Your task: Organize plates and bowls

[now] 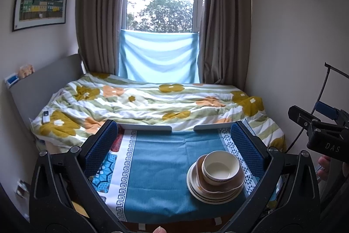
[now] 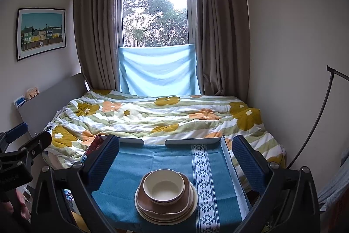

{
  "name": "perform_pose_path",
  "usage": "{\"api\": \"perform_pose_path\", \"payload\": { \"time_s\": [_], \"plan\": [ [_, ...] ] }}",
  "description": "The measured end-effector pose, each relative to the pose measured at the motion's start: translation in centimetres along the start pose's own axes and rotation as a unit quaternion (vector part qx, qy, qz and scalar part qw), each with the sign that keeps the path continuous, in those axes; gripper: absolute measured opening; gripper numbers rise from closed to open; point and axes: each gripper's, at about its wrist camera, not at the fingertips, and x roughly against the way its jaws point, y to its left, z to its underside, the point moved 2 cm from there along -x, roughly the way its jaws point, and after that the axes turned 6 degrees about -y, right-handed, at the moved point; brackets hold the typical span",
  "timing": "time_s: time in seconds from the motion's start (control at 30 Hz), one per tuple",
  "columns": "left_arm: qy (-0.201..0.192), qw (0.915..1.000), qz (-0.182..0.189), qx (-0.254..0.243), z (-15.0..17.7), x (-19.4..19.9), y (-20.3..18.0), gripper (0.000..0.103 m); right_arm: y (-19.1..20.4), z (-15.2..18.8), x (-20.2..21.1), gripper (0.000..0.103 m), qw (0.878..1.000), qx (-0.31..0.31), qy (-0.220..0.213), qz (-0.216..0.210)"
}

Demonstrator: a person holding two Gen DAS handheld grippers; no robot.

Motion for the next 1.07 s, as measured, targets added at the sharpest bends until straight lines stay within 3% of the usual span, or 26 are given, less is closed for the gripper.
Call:
{"api": "perform_pose_path", "payload": {
  "time_s": [0.47, 0.8, 1.07],
  "plan": [
    [-0.003, 1.0000, -0.004, -0.002, -0.3, -0.4, -0.2, 0.103, 0.0, 0.0, 0.0, 0.103, 1.000, 0.001, 0.000, 0.001],
    [-0.025, 0.9985, -0.046, -0.018, -0.8, -0.5, -1.1, 0.103, 0.0, 0.0, 0.0, 0.103, 1.000, -0.001, -0.001, 0.000],
    [-0.032, 0.9977, -0.055, -0.024, -0.7, -0.8, -2.4, 0.103, 0.2, 0.0, -0.2, 0.103, 1.000, 0.002, -0.001, -0.005]
  ]
}}
